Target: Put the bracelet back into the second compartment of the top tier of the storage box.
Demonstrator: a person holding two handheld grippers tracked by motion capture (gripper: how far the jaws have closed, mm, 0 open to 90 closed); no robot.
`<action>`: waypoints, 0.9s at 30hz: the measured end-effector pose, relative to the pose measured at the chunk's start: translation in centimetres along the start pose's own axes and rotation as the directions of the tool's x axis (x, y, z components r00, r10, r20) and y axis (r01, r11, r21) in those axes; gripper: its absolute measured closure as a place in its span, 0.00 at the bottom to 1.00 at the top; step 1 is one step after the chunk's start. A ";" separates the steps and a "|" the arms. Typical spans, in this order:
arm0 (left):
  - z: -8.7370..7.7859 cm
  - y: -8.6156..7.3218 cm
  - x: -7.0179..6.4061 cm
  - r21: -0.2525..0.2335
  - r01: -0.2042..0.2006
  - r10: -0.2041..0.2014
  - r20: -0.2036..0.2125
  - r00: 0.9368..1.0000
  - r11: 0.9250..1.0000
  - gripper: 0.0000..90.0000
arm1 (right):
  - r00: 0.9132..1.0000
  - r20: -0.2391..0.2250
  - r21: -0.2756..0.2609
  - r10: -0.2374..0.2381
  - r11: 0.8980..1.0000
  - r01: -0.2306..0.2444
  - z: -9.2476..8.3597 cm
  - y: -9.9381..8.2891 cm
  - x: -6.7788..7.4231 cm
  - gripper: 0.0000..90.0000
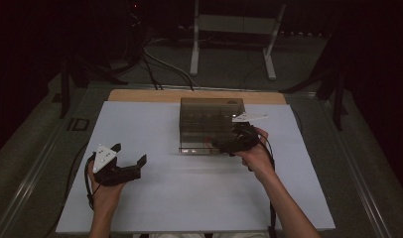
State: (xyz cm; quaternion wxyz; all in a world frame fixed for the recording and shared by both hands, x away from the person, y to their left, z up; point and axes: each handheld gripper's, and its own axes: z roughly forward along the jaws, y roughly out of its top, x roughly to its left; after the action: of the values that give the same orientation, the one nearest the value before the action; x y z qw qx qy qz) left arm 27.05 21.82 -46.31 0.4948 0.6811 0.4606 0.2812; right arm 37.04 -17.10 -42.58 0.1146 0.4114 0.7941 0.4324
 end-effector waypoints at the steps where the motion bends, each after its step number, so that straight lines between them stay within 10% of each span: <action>1: 0.0 0.0 0.0 0.000 0.000 0.000 0.000 1.000 1.000 0.04 | 1.000 0.000 0.000 0.000 1.000 0.000 0.0 0.0 0.0 0.00; 27: -0.1 0.1 0.0 -0.005 0.000 0.000 -0.004 1.000 1.000 0.04 | 1.000 0.008 -0.036 0.013 0.999 -0.012 -2.1 -1.0 -0.8 0.00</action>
State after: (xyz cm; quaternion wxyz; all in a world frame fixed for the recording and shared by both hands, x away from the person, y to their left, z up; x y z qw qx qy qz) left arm 26.95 21.86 -46.17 0.4958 0.6793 0.4608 0.2836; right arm 35.83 -19.21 -42.28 0.1225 0.4160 0.7831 0.4458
